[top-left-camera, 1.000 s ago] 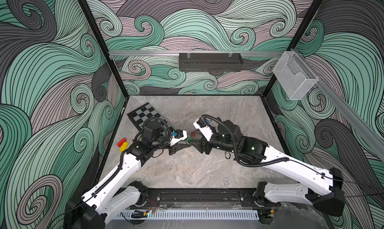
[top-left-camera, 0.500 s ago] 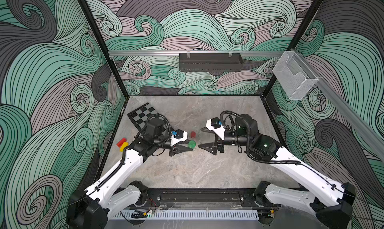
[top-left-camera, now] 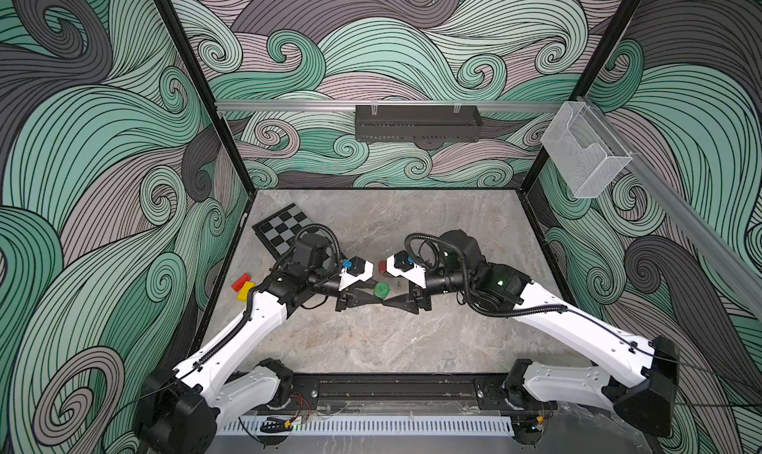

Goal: Close the paint jar lid
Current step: Screw the lid onto the paint jar.

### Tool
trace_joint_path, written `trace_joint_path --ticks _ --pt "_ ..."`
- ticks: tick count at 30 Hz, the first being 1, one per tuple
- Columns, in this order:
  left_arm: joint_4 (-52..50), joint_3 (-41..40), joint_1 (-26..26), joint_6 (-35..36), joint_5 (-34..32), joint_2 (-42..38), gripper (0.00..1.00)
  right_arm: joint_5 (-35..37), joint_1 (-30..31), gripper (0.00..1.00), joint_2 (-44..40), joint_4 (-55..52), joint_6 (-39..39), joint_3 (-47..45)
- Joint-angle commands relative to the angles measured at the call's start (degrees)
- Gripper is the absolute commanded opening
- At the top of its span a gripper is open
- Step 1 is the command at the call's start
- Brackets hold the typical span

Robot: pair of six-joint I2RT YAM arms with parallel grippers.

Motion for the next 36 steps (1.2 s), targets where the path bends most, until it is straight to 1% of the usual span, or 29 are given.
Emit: trace_joint_path --ticks 1,7,9,10,11,18,20,24,26,28,32,36 --pt "-1.1 2.8 -0.2 2.2 2.1 0.1 0.21 0.5 0.2 0.63 1.5 -0.3 -2.9 2.3" --pt "-1.1 2.8 -0.2 2.2 1.9 0.2 0.21 0.8 0.3 0.50 2.4 -0.3 -2.8 2.7" --pt "-1.1 2.8 -0.2 2.2 1.8 0.2 0.21 1.1 0.5 0.44 2.5 -0.3 -2.7 2.8" --pt "-1.1 2.8 -0.2 2.2 1.7 0.2 0.21 1.2 0.6 0.40 2.7 -0.3 -2.6 2.9" --pt "-1.0 2.8 -0.2 2.2 1.7 0.2 0.21 1.1 0.6 0.38 2.8 -0.3 -2.6 3.0" --pt "-1.0 2.8 -0.2 2.2 1.4 0.1 0.21 1.9 1.3 0.36 3.8 -2.3 -3.0 3.5" --pt "-1.0 2.8 -0.2 2.2 1.3 0.1 0.21 2.2 1.3 0.31 3.8 -2.4 -2.9 3.6" --pt "-0.7 2.7 -0.2 2.1 0.7 -0.1 0.21 3.6 1.9 0.30 4.1 -2.3 -1.9 3.5" --pt "-0.5 2.6 -0.1 2.0 0.1 -0.3 0.21 6.2 2.2 0.26 4.2 -1.0 0.9 3.3" --pt "0.0 2.4 -0.2 1.7 -0.8 -0.4 0.21 10.2 2.7 0.22 4.4 1.8 5.5 2.7" --pt "1.1 1.9 -0.2 1.1 -2.3 -0.9 0.21 16.7 5.1 0.20 5.2 3.8 12.9 1.8" --pt "2.1 1.5 -0.2 0.6 -4.2 -1.4 0.21 26.0 9.3 0.19 5.6 5.3 19.3 1.6"
